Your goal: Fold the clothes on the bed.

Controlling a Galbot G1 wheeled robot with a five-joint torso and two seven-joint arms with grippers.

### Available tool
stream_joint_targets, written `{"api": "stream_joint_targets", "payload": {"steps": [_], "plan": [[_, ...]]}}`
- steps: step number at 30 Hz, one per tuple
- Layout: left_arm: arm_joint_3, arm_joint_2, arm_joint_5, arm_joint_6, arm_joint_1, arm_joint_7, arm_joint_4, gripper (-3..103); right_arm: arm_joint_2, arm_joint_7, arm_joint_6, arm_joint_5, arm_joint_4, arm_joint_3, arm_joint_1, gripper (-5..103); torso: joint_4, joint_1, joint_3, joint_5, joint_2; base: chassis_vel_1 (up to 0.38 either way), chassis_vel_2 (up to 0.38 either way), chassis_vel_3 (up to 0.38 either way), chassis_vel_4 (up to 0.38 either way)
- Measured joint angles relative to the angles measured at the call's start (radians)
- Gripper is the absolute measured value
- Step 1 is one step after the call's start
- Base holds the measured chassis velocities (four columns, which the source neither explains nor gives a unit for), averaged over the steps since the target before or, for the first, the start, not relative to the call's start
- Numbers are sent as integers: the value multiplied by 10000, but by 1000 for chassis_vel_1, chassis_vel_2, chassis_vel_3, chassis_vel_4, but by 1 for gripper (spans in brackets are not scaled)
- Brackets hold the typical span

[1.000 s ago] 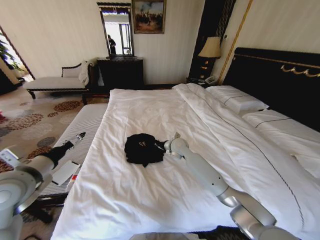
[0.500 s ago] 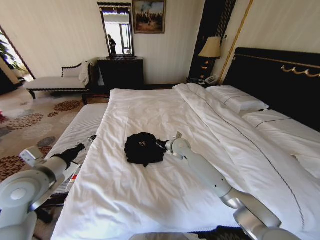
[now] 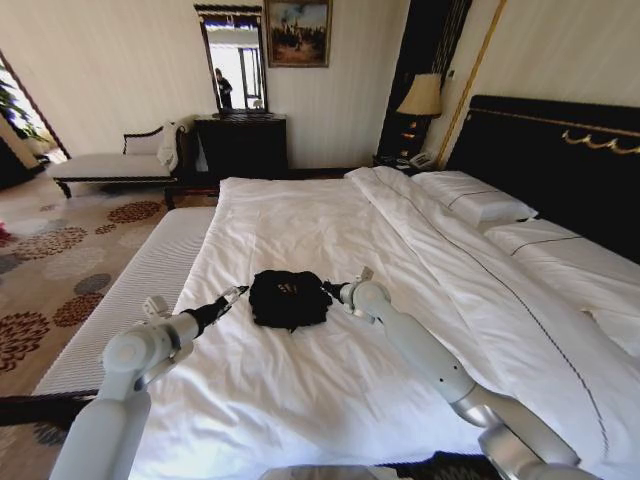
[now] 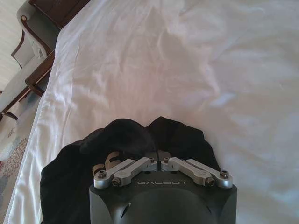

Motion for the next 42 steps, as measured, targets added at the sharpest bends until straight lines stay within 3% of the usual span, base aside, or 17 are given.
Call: {"api": "stream_joint_targets", "payload": {"steps": [4, 8, 16, 37, 42], "plan": [[546, -192, 369, 29, -297, 158, 394, 100, 38, 42, 18, -6, -1, 30, 1, 0, 2, 0, 0, -1, 0, 0, 0, 0, 0], [1075, -421, 1102, 17, -499, 736, 717, 100, 44, 55, 21, -76, -31, -3, 1, 0, 4, 0, 0, -1, 0, 0, 0, 0, 0], [1464, -883, 1938, -139, -591, 1341, 900, 100, 32, 26, 20, -140, -146, -46, 0, 0, 3, 0, 0, 0, 0, 0, 0, 0, 0], [1792, -1202, 2597, -259, -1039, 1784, 1849, 102, -18, -21, 12, -391, -105, -87, -105, 0, 2, 0, -1, -1, 0, 0, 0, 0, 0], [1790, -1197, 2904, -295, -1065, 2041, 2129, 93, -19, -29, 12, -445, -74, -55, -162, 0, 2, 0, 0, -2, 0, 0, 0, 0, 0]]}}
